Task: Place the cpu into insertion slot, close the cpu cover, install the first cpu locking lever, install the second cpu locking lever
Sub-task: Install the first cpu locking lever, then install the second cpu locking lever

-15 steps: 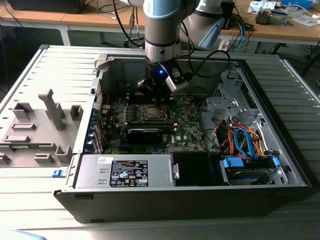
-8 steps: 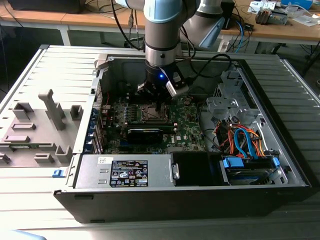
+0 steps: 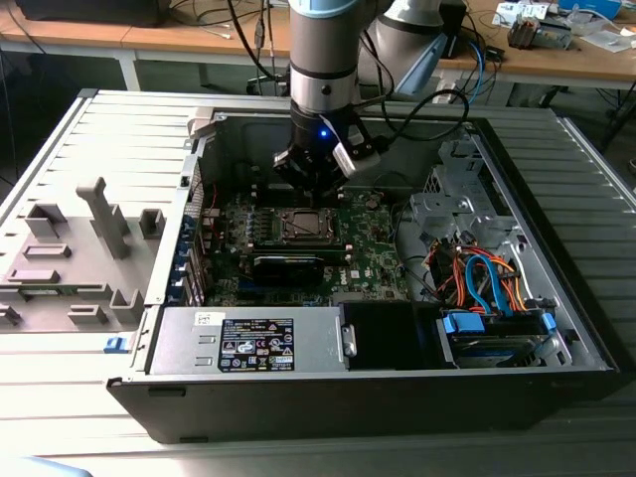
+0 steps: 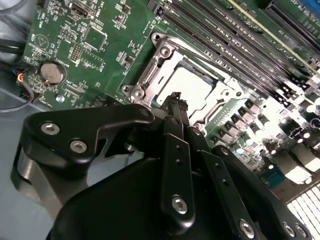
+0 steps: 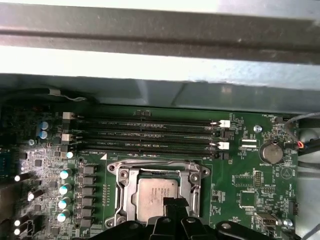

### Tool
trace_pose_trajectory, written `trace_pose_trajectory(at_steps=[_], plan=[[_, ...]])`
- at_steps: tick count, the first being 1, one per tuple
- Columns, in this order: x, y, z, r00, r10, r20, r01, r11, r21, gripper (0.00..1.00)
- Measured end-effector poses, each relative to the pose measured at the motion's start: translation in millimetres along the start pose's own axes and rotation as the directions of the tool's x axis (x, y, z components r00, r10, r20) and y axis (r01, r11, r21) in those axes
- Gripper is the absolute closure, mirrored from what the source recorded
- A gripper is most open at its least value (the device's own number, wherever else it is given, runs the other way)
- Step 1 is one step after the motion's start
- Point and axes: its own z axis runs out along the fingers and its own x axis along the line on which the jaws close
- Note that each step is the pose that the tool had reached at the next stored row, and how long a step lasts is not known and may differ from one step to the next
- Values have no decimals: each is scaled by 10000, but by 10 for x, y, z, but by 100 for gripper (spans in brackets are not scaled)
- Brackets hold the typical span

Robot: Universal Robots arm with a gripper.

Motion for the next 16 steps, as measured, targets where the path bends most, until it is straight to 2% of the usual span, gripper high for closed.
trace_pose_trajectory(at_steps=[13,16], plan=[[0,-1,-5,10000,0,0,0,10000,2,89],[1,-27,-5,10000,0,0,0,10000,0,89]])
